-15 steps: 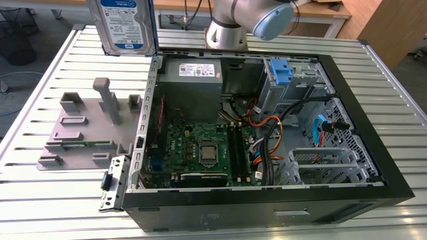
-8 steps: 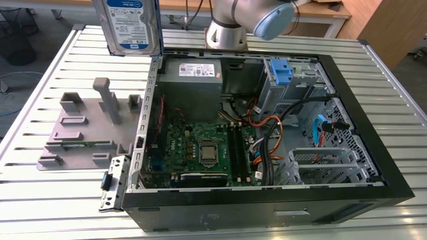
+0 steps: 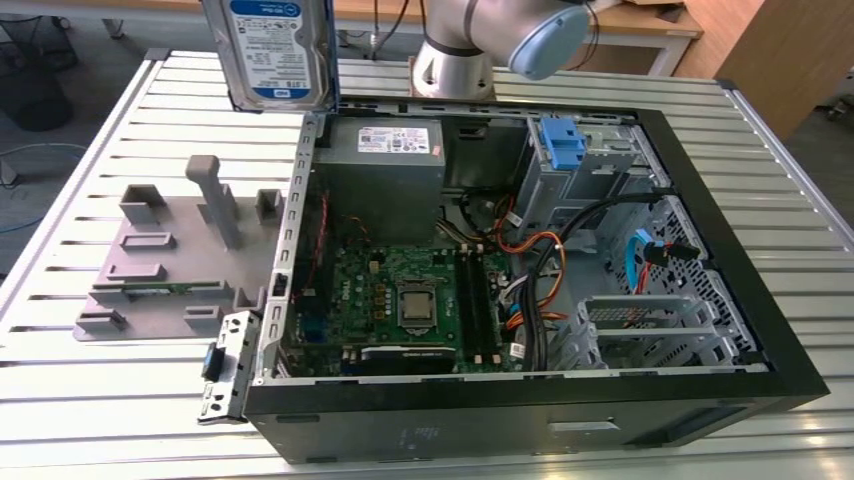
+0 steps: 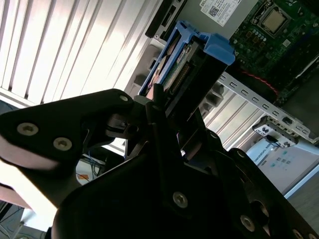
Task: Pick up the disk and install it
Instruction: 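Pick up the disk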
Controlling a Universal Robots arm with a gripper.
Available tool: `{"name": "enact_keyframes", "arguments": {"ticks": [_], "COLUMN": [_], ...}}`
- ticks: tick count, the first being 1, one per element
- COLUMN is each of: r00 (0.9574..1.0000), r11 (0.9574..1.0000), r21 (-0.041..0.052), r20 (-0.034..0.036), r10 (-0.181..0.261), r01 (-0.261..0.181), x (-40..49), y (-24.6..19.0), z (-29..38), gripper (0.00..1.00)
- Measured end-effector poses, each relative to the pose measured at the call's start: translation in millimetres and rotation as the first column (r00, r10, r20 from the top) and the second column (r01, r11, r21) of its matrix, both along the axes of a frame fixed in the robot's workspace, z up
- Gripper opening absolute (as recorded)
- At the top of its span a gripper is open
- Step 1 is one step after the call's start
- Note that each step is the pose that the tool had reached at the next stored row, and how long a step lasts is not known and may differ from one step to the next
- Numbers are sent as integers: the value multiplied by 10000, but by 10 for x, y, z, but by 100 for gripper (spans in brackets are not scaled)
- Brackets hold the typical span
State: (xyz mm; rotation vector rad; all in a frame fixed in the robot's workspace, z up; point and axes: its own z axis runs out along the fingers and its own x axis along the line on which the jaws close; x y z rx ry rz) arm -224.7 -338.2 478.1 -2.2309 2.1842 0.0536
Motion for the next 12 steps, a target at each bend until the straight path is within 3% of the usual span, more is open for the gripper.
{"name": "enact_keyframes", "arguments": {"ticks": [12], "r00": [10000], "r11": [10000], "r21": [0], "r20": [-19], "r10": [0], "r01": [0], "x": [188], "y": [-1], "z": [0], "gripper": [35]}}
